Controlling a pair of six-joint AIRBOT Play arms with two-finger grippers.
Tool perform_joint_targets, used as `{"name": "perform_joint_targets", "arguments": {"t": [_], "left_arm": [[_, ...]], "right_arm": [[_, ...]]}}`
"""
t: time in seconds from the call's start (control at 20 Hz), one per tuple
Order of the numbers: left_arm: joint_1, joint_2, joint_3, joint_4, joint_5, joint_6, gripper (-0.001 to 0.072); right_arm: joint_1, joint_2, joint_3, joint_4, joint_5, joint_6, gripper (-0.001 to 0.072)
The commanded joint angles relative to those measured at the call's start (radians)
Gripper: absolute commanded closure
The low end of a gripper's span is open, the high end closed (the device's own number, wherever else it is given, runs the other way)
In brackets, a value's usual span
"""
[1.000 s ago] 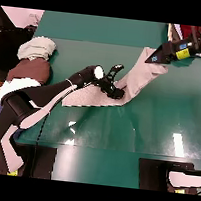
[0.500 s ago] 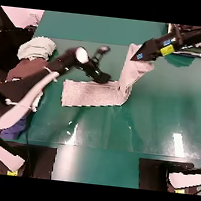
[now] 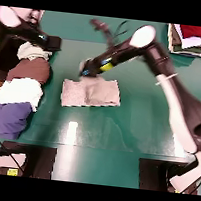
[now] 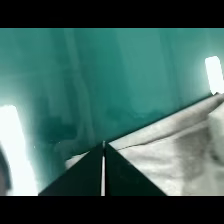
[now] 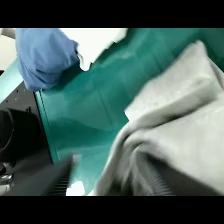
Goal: Fold the shirts.
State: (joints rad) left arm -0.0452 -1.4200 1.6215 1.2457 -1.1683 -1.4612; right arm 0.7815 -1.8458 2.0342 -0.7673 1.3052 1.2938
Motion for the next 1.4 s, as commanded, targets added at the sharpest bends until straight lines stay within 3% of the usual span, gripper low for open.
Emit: {"name": "perform_joint_targets", "arguments": {"t": [0.0,0.1,0.15,0.35,0.5,0.6,0.65,0.7,0.75,1.1,1.3,1.35], "left_arm": [[0.095,0.068,0.001,0.011,-0.051,0.003,0.0686],[0.106,0.080,0.001,0.012,-0.077,0.028,0.0686],[0.106,0.081,0.001,0.009,-0.090,0.039,0.0686],[0.106,0.081,0.000,0.004,-0.121,0.048,0.0686],[0.103,0.081,0.000,0.003,-0.126,0.052,0.0686],[0.103,0.081,0.000,-0.011,-0.124,0.055,0.0686],[0.103,0.081,0.000,-0.020,-0.124,0.056,0.0686],[0.103,0.080,0.000,-0.023,-0.122,0.056,0.0686],[0.103,0.080,0.000,-0.026,-0.122,0.056,0.0686],[0.103,0.080,0.000,-0.030,-0.111,0.056,0.0686],[0.103,0.080,0.000,-0.031,-0.112,0.056,0.0685],[0.103,0.080,0.000,-0.031,-0.112,0.056,0.0686]], "right_arm": [[0.104,-0.097,0.001,0.022,-0.167,-0.038,0.0082],[0.087,-0.087,0.001,-0.006,-0.095,-0.038,0.0243],[0.059,-0.071,0.000,-0.030,-0.022,-0.037,0.0267],[-0.106,0.058,-0.177,-0.106,0.128,-0.001,0.0267],[-0.266,0.185,-0.428,-0.149,0.100,0.019,0.0267],[-0.370,0.247,-0.591,-0.144,0.006,0.019,0.0258],[-0.423,0.266,-0.666,-0.131,-0.041,0.019,0.0194],[-0.465,0.271,-0.725,-0.101,-0.080,0.018,0.0015],[-0.501,0.265,-0.767,-0.064,-0.105,0.017,-0.0001],[-0.454,0.075,-0.811,0.209,-0.163,-0.090,0.0015],[-0.346,-0.028,-0.701,0.244,-0.131,-0.102,0.0079],[-0.319,-0.045,-0.661,0.243,-0.130,-0.102,0.0163]]}}
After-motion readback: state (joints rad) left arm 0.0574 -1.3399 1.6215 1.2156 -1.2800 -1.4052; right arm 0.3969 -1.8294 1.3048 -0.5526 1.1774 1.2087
